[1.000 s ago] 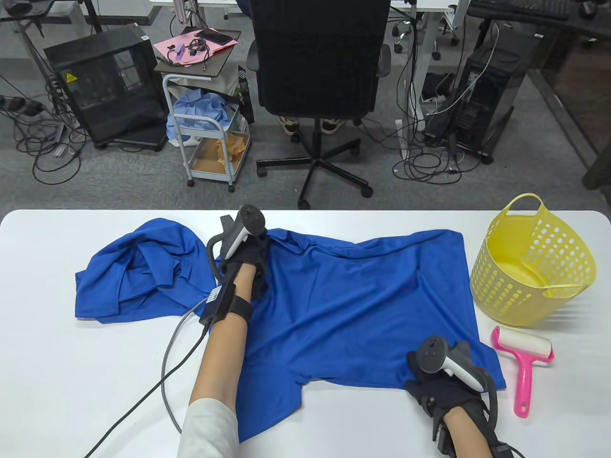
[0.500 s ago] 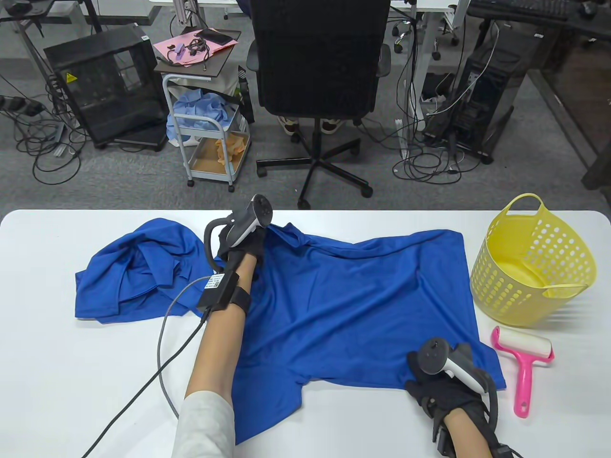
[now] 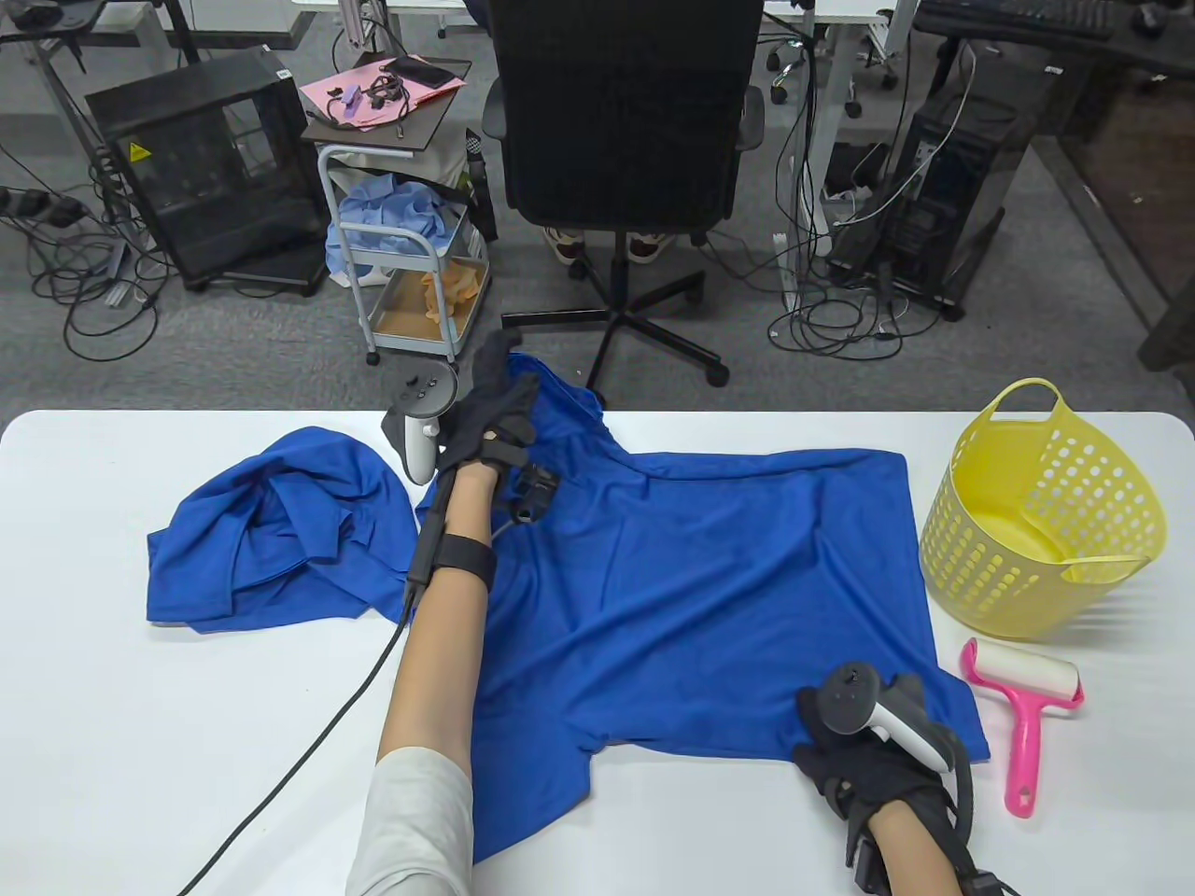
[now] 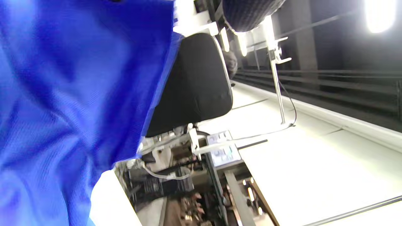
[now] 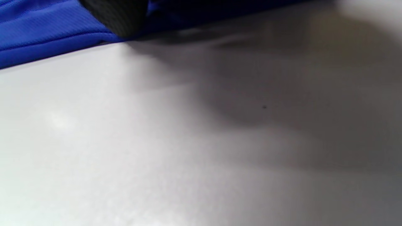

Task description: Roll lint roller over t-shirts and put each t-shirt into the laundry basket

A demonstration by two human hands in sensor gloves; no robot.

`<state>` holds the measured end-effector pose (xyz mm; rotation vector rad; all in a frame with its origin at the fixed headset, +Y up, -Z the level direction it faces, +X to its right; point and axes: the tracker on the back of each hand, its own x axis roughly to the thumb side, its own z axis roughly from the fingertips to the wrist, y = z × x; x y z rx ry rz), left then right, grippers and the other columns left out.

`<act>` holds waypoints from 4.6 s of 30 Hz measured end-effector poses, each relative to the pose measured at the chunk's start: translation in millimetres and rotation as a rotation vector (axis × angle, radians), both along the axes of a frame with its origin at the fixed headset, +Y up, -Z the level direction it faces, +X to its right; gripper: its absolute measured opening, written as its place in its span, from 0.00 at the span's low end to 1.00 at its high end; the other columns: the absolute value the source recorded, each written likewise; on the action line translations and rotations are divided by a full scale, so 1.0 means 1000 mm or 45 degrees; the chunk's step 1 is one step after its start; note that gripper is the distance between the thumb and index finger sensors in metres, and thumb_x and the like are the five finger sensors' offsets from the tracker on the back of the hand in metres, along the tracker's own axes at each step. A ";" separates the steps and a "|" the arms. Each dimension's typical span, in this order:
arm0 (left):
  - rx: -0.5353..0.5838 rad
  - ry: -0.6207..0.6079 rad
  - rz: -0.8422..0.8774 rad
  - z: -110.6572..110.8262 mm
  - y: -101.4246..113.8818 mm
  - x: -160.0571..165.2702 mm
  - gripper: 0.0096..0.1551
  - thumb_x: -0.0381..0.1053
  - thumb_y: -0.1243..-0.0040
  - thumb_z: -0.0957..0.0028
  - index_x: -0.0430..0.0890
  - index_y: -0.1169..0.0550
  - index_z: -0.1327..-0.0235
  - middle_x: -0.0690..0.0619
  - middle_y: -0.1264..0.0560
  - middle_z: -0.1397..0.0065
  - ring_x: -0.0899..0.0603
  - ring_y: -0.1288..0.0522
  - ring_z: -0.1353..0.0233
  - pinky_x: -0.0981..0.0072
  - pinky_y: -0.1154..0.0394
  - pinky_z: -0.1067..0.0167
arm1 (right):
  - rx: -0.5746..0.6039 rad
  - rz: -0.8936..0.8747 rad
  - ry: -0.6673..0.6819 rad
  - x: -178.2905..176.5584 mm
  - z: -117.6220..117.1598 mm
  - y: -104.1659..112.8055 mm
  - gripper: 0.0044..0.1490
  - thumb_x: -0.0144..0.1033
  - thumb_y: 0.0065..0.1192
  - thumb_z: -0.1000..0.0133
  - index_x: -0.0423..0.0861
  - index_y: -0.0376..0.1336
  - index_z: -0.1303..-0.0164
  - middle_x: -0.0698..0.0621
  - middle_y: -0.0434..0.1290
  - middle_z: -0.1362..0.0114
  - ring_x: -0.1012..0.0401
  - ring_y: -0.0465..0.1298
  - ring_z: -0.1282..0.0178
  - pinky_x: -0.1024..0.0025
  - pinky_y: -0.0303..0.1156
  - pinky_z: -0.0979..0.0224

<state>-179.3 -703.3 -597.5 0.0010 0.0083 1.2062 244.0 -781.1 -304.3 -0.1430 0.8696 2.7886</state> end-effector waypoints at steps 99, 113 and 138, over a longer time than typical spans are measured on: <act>-0.836 -0.674 -1.280 0.276 -0.091 0.044 0.43 0.62 0.58 0.45 0.71 0.67 0.30 0.55 0.76 0.22 0.32 0.76 0.23 0.26 0.63 0.31 | 0.879 0.219 -0.540 0.047 -0.038 0.128 0.31 0.48 0.63 0.43 0.54 0.63 0.29 0.49 0.72 0.24 0.53 0.78 0.34 0.57 0.76 0.35; -0.803 -0.683 -1.222 0.277 -0.093 0.040 0.42 0.62 0.58 0.43 0.70 0.66 0.28 0.55 0.76 0.22 0.32 0.77 0.23 0.26 0.65 0.33 | 0.333 0.385 -0.989 0.147 0.015 0.035 0.48 0.56 0.64 0.45 0.46 0.48 0.21 0.43 0.62 0.17 0.45 0.68 0.24 0.48 0.70 0.27; -0.841 -0.710 -1.146 0.278 -0.095 0.037 0.44 0.63 0.56 0.42 0.70 0.68 0.29 0.56 0.79 0.23 0.33 0.81 0.25 0.25 0.69 0.35 | 0.327 0.276 -0.283 0.008 0.017 0.090 0.34 0.50 0.64 0.40 0.59 0.57 0.24 0.50 0.79 0.35 0.61 0.82 0.55 0.72 0.81 0.54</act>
